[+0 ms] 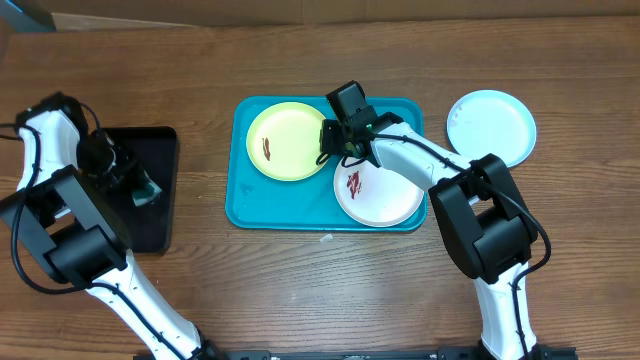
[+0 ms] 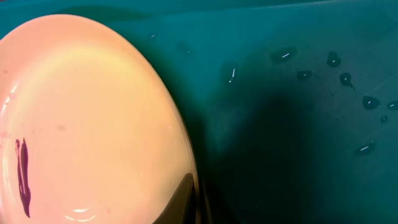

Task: Clean dirty plates on tray and stack at the side

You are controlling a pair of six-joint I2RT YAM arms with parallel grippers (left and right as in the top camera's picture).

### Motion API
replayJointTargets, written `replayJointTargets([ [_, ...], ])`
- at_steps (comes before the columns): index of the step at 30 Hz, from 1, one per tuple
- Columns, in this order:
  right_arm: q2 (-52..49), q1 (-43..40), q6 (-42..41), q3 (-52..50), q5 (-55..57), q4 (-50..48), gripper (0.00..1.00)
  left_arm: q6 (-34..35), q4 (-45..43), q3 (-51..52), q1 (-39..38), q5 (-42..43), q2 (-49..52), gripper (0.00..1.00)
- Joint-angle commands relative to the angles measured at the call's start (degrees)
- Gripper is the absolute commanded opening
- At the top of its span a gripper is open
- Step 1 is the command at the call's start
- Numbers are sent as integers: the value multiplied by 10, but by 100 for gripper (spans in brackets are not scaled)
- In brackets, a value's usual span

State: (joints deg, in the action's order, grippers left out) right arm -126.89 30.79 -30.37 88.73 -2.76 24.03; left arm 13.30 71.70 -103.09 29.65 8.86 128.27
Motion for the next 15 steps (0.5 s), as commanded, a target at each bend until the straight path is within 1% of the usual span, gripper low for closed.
replayJointTargets([
  [1,11,-1,4,3,12,6,4,-4,17,-64,-3,10,-1,39],
  [4,11,-1,4,3,12,6,4,-5,33,-81,-3,10,-1,49],
  [7,11,-1,4,3,12,6,4,-4,41,-76,-3,-11,-1,55],
  [8,11,-1,4,3,12,6,4,-4,41,-72,-3,-16,-1,56],
  [10,11,-1,4,3,12,5,4,-4,40,-62,-3,-16,-1,53],
  [15,11,-1,4,3,12,5,4,-4,15,-23,-3,-19,-1,53],
])
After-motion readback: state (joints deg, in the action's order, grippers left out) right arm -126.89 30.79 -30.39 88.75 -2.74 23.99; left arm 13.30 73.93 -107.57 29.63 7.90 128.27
